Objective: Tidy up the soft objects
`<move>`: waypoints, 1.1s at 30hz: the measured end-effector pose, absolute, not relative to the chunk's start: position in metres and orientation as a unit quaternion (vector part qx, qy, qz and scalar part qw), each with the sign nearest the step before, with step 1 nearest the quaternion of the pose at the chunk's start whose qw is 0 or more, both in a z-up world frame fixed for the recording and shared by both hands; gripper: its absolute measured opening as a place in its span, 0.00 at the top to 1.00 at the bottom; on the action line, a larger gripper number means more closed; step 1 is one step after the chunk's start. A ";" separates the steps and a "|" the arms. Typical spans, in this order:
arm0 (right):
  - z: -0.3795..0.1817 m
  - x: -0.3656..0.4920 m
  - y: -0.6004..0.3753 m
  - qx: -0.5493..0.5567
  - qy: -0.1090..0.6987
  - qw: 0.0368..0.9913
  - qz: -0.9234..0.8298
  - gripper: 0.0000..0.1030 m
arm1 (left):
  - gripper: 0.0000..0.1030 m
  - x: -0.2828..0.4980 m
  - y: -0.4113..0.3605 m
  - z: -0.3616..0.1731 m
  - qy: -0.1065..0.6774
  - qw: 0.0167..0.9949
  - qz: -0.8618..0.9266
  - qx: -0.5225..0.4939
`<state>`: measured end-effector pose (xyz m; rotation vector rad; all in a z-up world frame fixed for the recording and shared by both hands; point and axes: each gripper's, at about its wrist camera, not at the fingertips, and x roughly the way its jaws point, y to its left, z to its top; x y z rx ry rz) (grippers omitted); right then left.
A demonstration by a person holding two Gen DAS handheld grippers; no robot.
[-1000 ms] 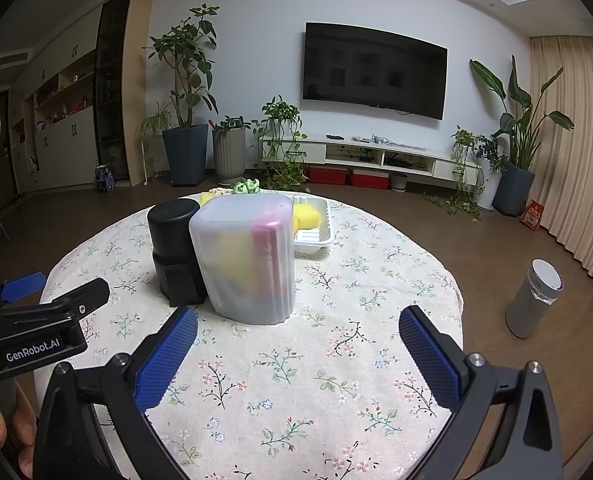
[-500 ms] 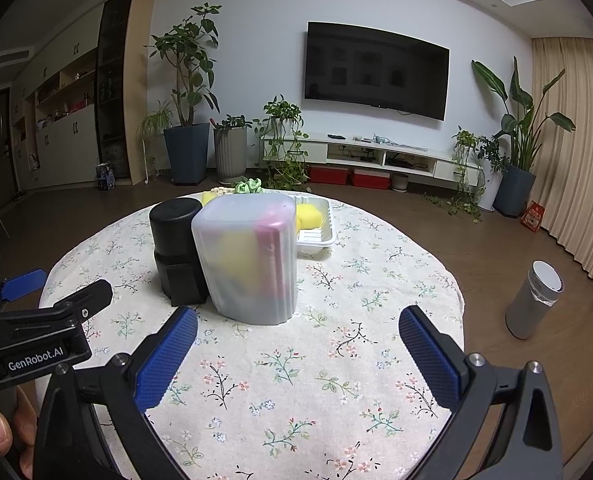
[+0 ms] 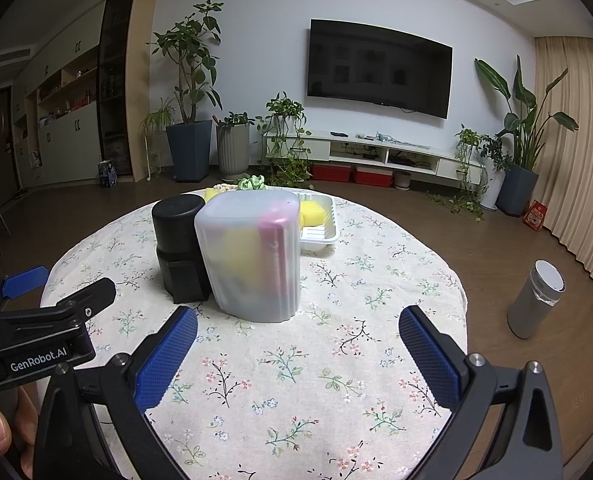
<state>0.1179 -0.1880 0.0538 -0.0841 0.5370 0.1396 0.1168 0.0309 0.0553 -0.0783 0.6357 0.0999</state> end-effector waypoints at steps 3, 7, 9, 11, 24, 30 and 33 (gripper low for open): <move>0.054 0.119 -0.187 -0.041 0.265 0.961 0.069 0.00 | 0.00 0.117 0.031 0.055 0.311 0.949 0.047 -0.038; 0.054 0.119 -0.187 -0.042 0.267 0.960 0.070 0.00 | 0.00 0.117 0.031 0.055 0.313 0.948 0.038 -0.041; 0.054 0.119 -0.188 -0.042 0.267 0.960 0.070 0.00 | 0.00 0.117 0.031 0.055 0.312 0.948 0.040 -0.041; 0.054 0.119 -0.187 -0.042 0.267 0.960 0.070 0.00 | 0.00 0.117 0.032 0.055 0.313 0.948 0.036 -0.044; 0.054 0.117 -0.187 -0.043 0.269 0.960 0.071 0.00 | 0.00 0.117 0.035 0.055 0.312 0.948 0.045 -0.048; 0.053 0.114 -0.187 -0.044 0.270 0.959 0.073 0.00 | 0.00 0.117 0.037 0.055 0.312 0.948 0.048 -0.051; 0.053 0.115 -0.186 -0.044 0.271 0.959 0.073 0.00 | 0.00 0.117 0.038 0.055 0.311 0.948 0.047 -0.050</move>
